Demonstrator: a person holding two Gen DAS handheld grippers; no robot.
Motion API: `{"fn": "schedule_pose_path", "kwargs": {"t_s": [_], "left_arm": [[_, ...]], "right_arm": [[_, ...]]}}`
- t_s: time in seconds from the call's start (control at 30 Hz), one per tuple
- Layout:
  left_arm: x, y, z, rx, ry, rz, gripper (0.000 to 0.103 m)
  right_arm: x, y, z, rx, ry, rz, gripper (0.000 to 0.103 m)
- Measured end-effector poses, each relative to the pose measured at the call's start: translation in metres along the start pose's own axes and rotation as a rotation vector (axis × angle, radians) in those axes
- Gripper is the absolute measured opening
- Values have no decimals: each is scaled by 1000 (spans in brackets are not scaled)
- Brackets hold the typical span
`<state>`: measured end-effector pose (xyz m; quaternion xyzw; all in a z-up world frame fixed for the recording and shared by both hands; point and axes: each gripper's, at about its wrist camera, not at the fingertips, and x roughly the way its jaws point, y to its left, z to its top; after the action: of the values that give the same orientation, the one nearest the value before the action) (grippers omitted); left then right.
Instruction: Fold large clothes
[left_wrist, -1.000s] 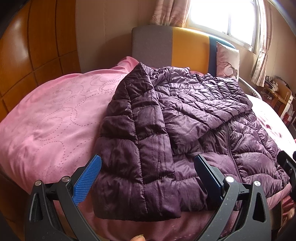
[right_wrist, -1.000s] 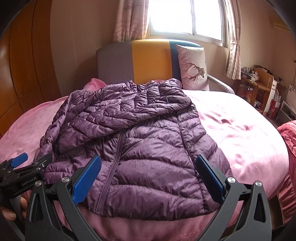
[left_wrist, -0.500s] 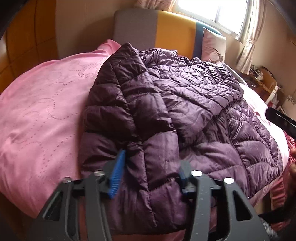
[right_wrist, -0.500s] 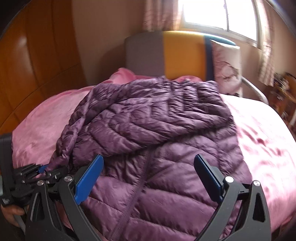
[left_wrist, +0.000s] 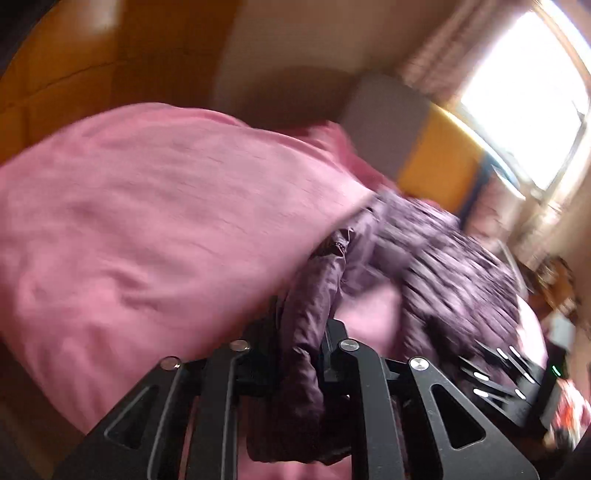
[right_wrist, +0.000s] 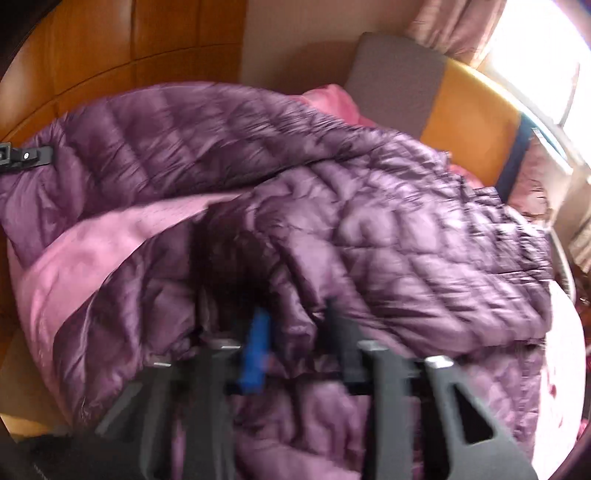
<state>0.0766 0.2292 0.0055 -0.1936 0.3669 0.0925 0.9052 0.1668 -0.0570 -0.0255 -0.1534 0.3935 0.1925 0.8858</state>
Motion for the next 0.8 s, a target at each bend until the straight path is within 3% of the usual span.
{"fn": "schedule_pose_path", "kwargs": {"t_s": [0.03, 0.07, 0.1, 0.13, 0.2, 0.33, 0.5, 0.6, 0.7, 0.77, 0.8], "left_arm": [[0, 7, 9, -7, -14, 87, 29], [-2, 10, 13, -10, -34, 136, 49], [-10, 13, 18, -18, -86, 179, 63], [-17, 13, 21, -23, -138, 186, 84], [-29, 6, 22, -16, -205, 185, 86], [-33, -10, 12, 8, -217, 141, 86], [-15, -42, -19, 68, -102, 18, 86], [3, -59, -38, 127, -23, -19, 86], [16, -74, -52, 146, 34, -65, 86], [24, -77, -59, 142, 71, -93, 86], [26, -78, -61, 137, 83, -106, 86]], "right_arm": [[-11, -9, 2, 27, -27, -9, 13], [-22, -20, 4, 54, -62, -25, 12], [-36, -36, 6, 82, -104, -61, 12], [-47, -50, 6, 108, -132, -91, 12], [-72, -88, 2, 182, -179, -157, 12], [-110, -184, -13, 379, -227, -311, 11], [-134, -314, -48, 614, -200, -518, 11], [-140, -384, -75, 737, -145, -658, 11], [-140, -437, -102, 844, -89, -781, 11], [-140, -462, -117, 912, -62, -817, 12], [-137, -473, -124, 940, -49, -833, 21]]}}
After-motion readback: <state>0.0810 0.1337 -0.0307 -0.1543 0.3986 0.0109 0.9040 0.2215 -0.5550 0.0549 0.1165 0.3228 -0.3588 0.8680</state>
